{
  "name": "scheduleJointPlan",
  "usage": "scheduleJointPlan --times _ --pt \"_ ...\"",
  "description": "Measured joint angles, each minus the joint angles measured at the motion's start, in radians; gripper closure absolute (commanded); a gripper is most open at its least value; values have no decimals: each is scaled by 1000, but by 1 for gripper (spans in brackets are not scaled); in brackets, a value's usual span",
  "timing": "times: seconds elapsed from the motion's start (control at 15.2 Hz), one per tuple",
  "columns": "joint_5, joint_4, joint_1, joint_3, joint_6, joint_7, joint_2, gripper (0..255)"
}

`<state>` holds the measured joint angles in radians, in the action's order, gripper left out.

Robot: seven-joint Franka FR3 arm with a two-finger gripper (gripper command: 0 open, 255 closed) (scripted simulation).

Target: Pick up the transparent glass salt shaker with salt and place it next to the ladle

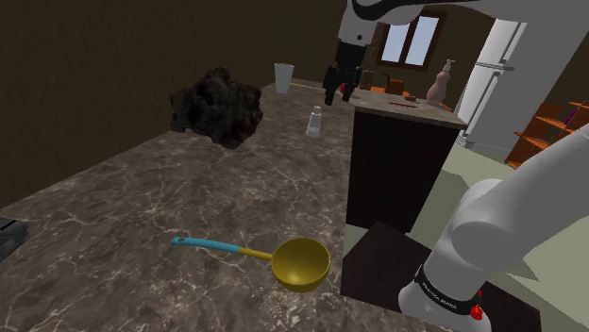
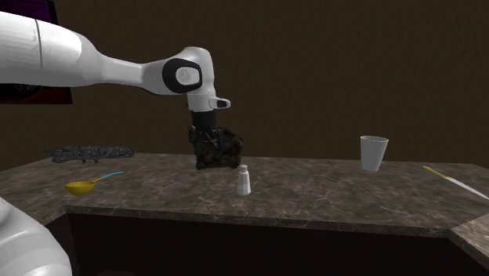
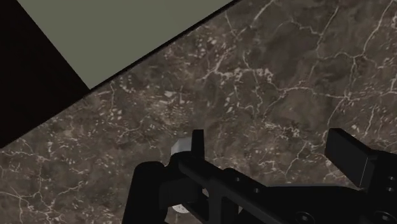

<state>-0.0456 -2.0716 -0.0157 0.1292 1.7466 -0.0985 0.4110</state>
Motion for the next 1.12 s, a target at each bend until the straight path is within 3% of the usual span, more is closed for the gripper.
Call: scheduleJointPlan --times 0.66,1.12 --pt "126 409 -34 119 -60 -200 -440 0" --pt "136 344 -35 120 17 -213 -461 0"
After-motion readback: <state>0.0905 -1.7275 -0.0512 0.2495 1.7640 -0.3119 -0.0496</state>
